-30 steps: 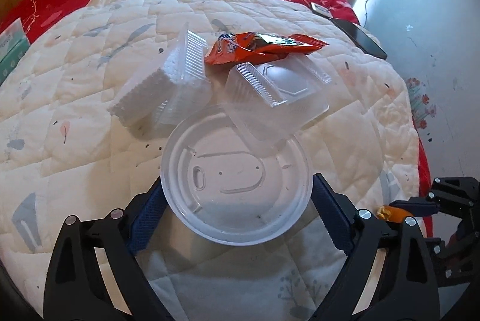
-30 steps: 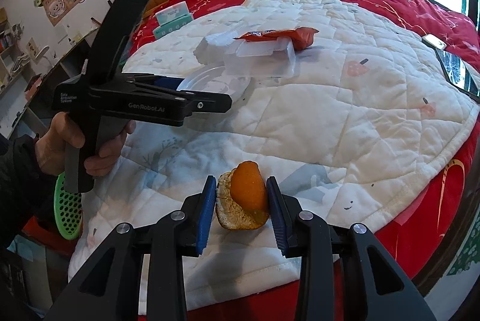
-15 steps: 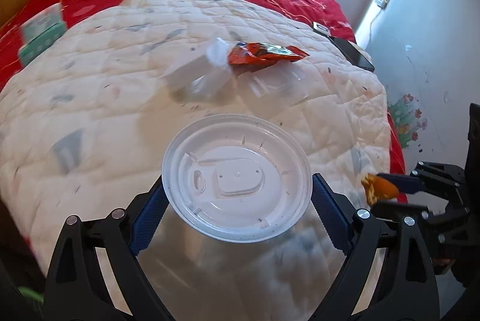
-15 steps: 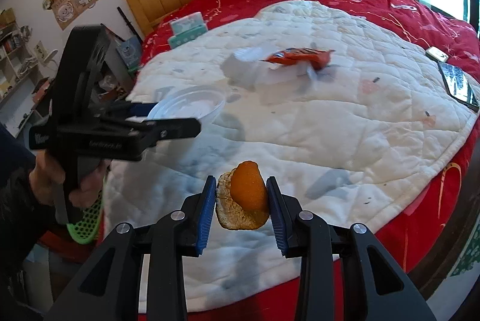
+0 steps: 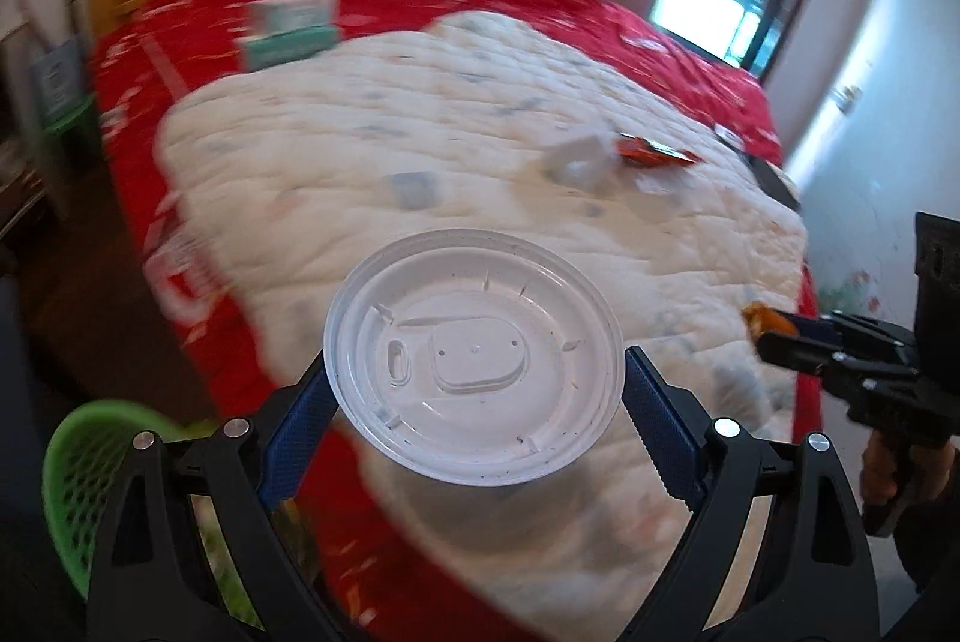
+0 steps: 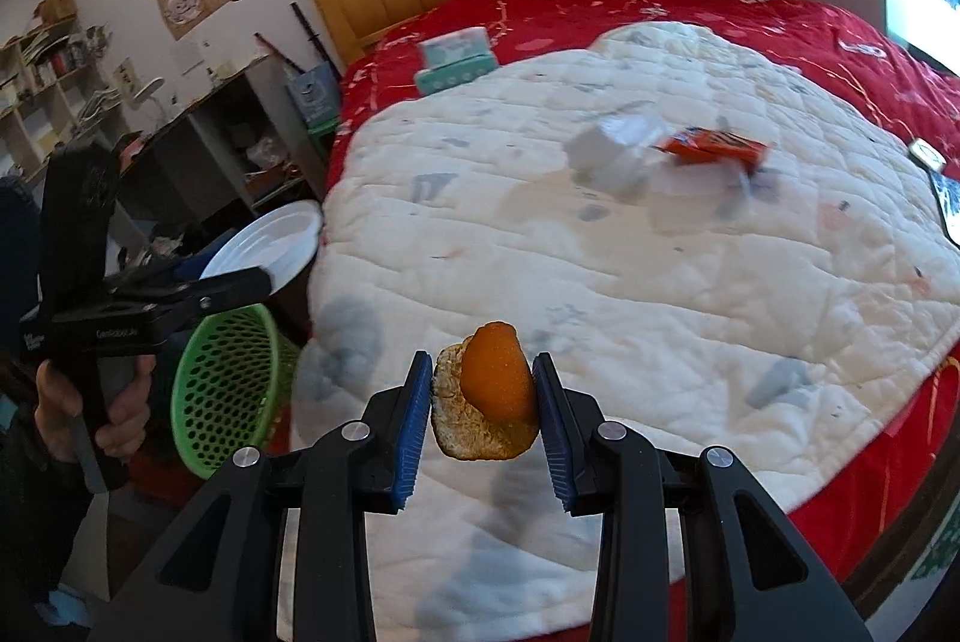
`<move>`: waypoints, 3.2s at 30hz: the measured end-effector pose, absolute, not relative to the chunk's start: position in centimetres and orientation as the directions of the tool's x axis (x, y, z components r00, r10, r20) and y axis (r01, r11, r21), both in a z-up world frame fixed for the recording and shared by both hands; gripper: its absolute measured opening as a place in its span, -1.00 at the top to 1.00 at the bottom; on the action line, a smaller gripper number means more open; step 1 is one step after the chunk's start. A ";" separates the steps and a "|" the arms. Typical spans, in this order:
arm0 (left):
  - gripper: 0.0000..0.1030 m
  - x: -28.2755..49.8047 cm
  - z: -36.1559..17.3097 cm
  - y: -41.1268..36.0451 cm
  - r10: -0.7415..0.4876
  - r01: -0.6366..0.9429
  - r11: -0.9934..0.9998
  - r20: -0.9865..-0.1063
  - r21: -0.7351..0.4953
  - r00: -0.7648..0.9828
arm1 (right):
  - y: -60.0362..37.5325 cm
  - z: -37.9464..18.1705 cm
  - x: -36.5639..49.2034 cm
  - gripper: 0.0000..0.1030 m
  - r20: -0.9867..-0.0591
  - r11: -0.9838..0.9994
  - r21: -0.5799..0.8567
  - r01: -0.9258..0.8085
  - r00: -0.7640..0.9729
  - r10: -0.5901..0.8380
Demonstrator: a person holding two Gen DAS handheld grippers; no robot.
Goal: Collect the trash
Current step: 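Carry the plate and bun to the wastebasket and open both grippers, then withdraw both tools from the wastebasket back toward the bed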
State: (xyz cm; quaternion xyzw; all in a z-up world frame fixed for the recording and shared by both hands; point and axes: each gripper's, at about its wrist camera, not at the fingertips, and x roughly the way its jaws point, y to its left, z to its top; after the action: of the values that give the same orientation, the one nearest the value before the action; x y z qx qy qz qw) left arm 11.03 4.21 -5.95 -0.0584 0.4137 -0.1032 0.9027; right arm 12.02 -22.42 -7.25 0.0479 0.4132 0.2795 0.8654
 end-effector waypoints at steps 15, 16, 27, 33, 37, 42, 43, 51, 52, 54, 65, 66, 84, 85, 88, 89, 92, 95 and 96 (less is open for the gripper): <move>-0.74 3.2 -8.9 17.7 0.032 -0.221 0.966 -0.791 -0.132 0.611 | -14.4 -5.2 11.1 0.35 -0.674 0.758 0.299 -0.579 0.434 0.597; -0.74 3.0 -9.2 18.2 0.034 -0.236 0.962 -0.798 -0.137 0.602 | -13.8 -5.1 11.1 0.35 -0.674 0.752 0.297 -0.588 0.429 0.601; -0.79 0.6 -12.6 22.6 0.012 -0.362 0.904 -0.835 -0.226 0.550 | -8.2 -5.0 10.6 0.35 -0.677 0.686 0.306 -0.660 0.356 0.645; -0.82 -1.2 -12.1 24.2 0.036 -0.407 0.880 -0.821 -0.244 0.570 | -4.7 -5.2 10.0 0.35 -0.676 0.638 0.314 -0.704 0.306 0.670; -0.82 -2.7 -11.5 25.2 0.056 -0.433 0.866 -0.811 -0.250 0.582 | -2.4 -5.2 9.3 0.35 -0.676 0.602 0.317 -0.733 0.271 0.686; -0.82 -4.2 -10.8 25.6 0.071 -0.441 0.862 -0.802 -0.250 0.593 | 0.6 -5.6 8.5 0.35 -0.682 0.564 0.322 -0.761 0.227 0.695; -0.82 -4.5 -10.7 25.7 0.074 -0.443 0.861 -0.800 -0.249 0.595 | 1.3 -5.8 8.4 0.35 -0.685 0.557 0.324 -0.765 0.216 0.696; -0.82 -6.2 -10.8 26.9 0.087 -0.476 0.838 -0.796 -0.267 0.599 | 6.0 -8.0 8.1 0.32 -0.712 0.525 0.362 -0.770 0.136 0.689; -0.82 -6.3 -10.9 27.1 0.090 -0.482 0.834 -0.797 -0.267 0.597 | 6.5 -8.2 8.2 0.32 -0.714 0.524 0.369 -0.768 0.127 0.688; -0.82 -6.7 -10.9 27.5 0.093 -0.490 0.829 -0.797 -0.270 0.597 | 7.3 -8.6 8.2 0.32 -0.719 0.521 0.375 -0.766 0.115 0.686; -0.82 -7.1 -11.1 28.0 0.094 -0.502 0.817 -0.795 -0.282 0.599 | 8.4 -9.4 8.4 0.03 -0.709 0.522 0.421 -0.742 0.090 0.700; -0.82 -7.1 -11.1 28.0 0.092 -0.502 0.817 -0.796 -0.282 0.598 | 7.9 -9.2 8.4 -0.01 -0.709 0.527 0.411 -0.744 0.102 0.697; -0.82 -1.9 -9.3 22.4 0.036 -0.382 0.887 -0.786 -0.259 0.617 | -5.4 -8.0 13.2 -0.44 -0.709 0.719 0.375 -0.585 0.318 0.629; -0.82 -1.4 -9.3 21.9 0.026 -0.371 0.891 -0.787 -0.262 0.617 | -6.5 -8.0 13.8 -0.46 -0.711 0.735 0.371 -0.568 0.335 0.618; -0.82 0.0 -9.2 20.5 0.010 -0.346 0.902 -0.788 -0.259 0.616 | -9.7 -8.0 15.0 -0.53 -0.717 0.778 0.352 -0.520 0.385 0.581; -0.82 0.4 -9.2 20.1 0.004 -0.336 0.905 -0.787 -0.259 0.617 | -10.7 -8.0 15.4 -0.55 -0.719 0.790 0.345 -0.506 0.398 0.569; -0.82 1.8 -9.1 18.5 -0.014 -0.302 0.920 -0.789 -0.251 0.615 | -13.8 -8.0 16.7 -0.63 -0.727 0.829 0.319 -0.458 0.443 0.524; -0.82 3.1 -8.9 17.0 -0.031 -0.273 0.930 -0.791 -0.248 0.612 | -16.9 -7.9 17.9 -0.71 -0.730 0.863 0.297 -0.409 0.485 0.481; -0.82 3.4 -8.9 16.5 -0.035 -0.264 0.933 -0.791 -0.245 0.611 | -17.9 -7.8 18.3 -0.74 -0.730 0.874 0.287 -0.391 0.501 0.464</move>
State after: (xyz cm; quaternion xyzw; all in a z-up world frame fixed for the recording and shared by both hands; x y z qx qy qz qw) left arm 3.41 16.53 -8.88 -0.1714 0.4365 0.0648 0.8808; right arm 18.34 -17.95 -7.82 0.0422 0.4340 0.2470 0.8653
